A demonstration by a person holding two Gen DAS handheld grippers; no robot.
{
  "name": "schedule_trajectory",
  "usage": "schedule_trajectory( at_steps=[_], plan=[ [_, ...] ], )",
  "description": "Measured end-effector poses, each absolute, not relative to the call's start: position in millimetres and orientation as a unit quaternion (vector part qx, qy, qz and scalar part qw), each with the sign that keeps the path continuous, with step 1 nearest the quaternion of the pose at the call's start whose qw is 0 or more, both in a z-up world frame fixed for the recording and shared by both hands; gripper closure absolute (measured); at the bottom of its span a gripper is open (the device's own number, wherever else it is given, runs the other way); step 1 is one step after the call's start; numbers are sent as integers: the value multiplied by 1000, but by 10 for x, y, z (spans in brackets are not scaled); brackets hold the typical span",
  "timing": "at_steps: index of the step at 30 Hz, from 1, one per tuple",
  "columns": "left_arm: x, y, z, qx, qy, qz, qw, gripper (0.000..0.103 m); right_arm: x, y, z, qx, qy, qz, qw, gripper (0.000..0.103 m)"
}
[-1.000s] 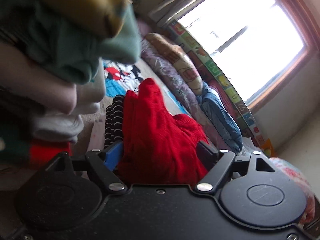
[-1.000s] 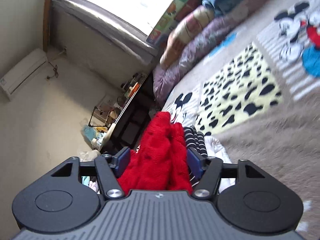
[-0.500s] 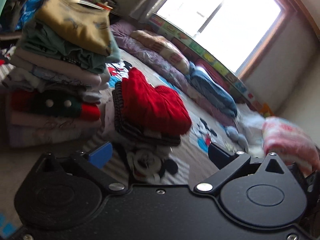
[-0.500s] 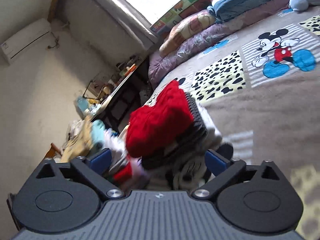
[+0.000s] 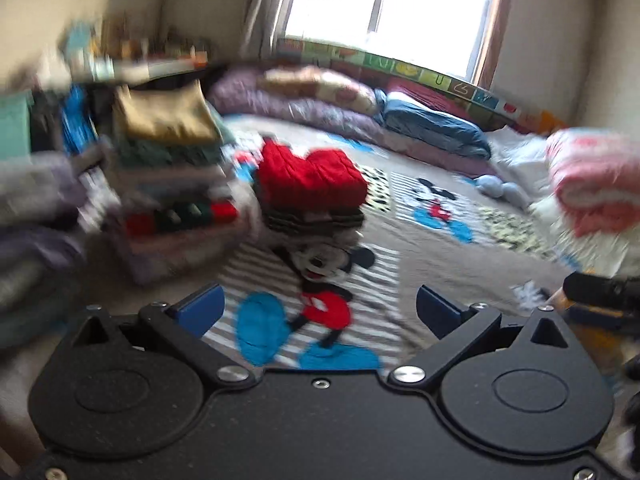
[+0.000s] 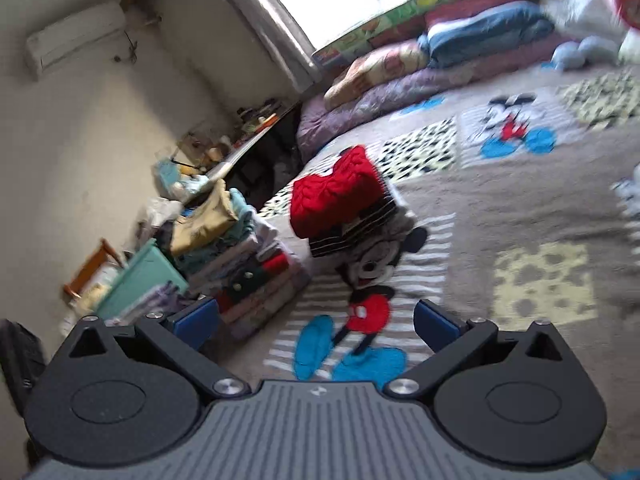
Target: Fold clothes
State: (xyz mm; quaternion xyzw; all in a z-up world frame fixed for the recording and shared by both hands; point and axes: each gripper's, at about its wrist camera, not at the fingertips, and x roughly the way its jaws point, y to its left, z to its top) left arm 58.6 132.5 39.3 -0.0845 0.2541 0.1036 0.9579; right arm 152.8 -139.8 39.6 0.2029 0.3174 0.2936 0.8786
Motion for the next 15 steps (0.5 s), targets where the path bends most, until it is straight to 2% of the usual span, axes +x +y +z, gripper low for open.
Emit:
schedule_trajectory(
  at_steps=[6, 15],
  plan=[
    [428, 1236, 438, -43, 231, 124, 964, 0, 1158, -1155, 532, 102, 308, 254, 911, 0],
    [312, 1202, 538, -13, 223, 132, 966, 0, 896, -834, 636, 34, 287, 217, 932, 0]
  ],
)
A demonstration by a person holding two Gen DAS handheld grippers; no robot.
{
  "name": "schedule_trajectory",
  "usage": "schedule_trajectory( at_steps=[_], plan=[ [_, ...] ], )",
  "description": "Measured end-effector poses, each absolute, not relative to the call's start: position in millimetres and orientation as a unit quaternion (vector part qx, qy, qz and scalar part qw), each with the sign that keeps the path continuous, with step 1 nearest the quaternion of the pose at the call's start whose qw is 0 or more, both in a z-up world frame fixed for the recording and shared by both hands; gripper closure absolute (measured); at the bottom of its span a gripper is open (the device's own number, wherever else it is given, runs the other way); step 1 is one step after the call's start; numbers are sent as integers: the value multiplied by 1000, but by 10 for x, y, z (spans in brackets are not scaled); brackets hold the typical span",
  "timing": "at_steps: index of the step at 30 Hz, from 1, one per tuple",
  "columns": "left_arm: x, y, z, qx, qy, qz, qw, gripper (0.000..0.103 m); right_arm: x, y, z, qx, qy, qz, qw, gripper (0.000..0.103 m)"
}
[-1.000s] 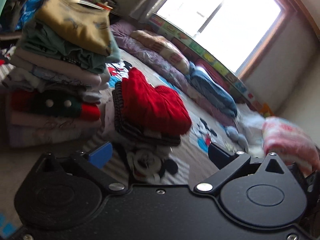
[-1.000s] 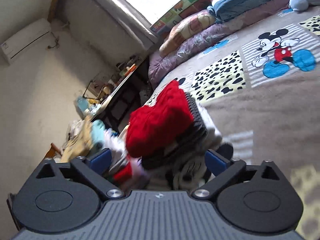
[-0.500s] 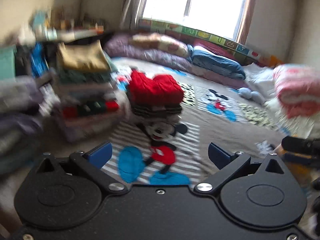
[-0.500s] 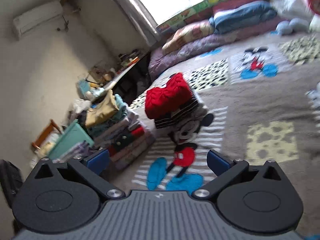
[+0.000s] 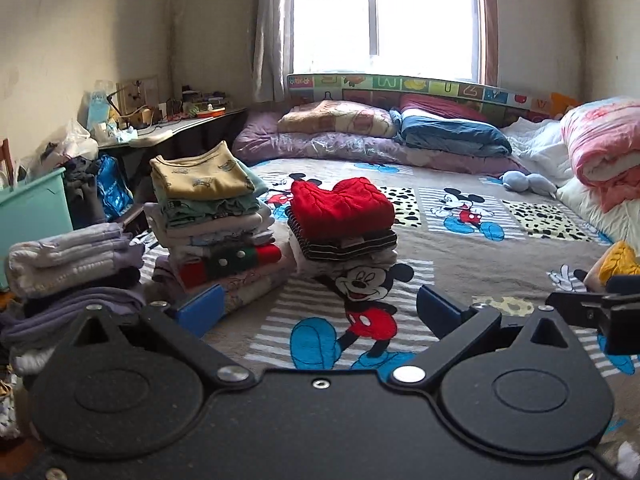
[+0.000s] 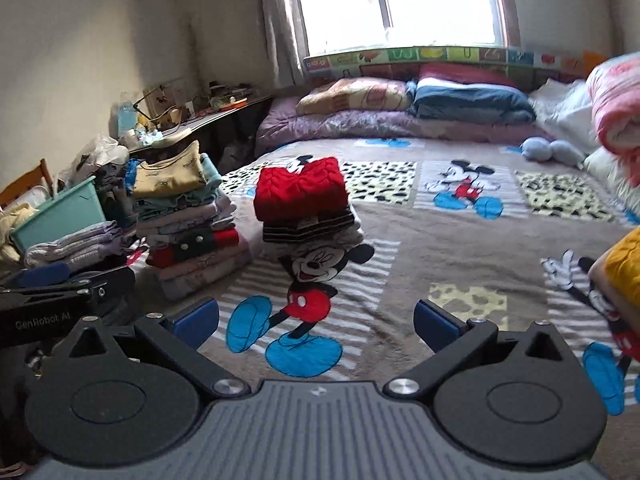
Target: Fold clothes
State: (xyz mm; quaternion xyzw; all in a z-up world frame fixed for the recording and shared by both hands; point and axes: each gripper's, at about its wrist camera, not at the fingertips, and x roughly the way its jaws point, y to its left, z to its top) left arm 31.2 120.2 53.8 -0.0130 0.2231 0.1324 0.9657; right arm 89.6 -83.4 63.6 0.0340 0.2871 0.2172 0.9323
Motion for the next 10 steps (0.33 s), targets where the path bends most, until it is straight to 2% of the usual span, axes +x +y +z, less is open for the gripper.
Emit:
schedule_trajectory(
  at_steps=[10],
  plan=[
    [194, 1149, 544, -22, 227, 126, 965, 0, 707, -734, 699, 9, 280, 211, 936, 0]
  ],
)
